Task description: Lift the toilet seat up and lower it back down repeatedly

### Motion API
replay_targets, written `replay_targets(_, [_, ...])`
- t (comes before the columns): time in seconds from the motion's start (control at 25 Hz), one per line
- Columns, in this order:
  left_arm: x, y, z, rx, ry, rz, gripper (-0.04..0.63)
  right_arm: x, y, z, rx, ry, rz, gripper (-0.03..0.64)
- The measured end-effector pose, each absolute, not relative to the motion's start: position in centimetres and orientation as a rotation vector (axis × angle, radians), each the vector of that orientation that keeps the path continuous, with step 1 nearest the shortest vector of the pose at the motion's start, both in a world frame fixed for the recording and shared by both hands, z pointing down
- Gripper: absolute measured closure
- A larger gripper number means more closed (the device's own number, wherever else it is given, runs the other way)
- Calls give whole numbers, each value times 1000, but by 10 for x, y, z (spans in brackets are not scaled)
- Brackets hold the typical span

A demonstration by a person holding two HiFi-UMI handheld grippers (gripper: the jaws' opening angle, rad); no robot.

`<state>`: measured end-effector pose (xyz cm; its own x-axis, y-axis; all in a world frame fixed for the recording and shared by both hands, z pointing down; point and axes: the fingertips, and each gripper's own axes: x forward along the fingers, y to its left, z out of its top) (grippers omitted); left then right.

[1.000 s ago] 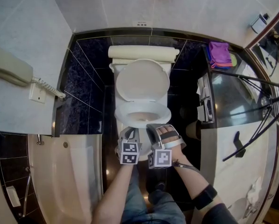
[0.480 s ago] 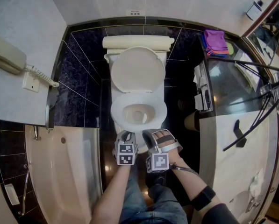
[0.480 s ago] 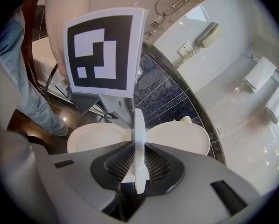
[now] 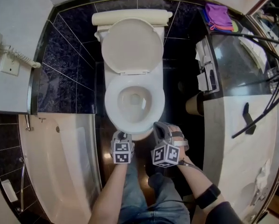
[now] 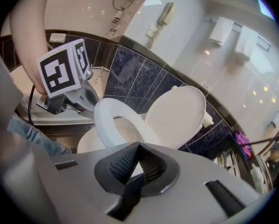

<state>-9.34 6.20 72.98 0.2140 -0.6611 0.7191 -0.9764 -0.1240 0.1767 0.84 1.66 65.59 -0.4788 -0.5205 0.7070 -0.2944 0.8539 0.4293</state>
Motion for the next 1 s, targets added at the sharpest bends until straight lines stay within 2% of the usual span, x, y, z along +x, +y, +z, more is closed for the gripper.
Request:
replay_targets(0.4, [-77,122,854,1860,-1417,794,604,53,25,775,863,-2090,132,598])
replay_targets(0.64, [-75,137,910,1821,-1392,911,604,72,23,818,917,-2050,221,598])
replay_targets(1.0, [-79,169,934,1719,-1332,1041,604,80,30,832,902,-2027,246,598])
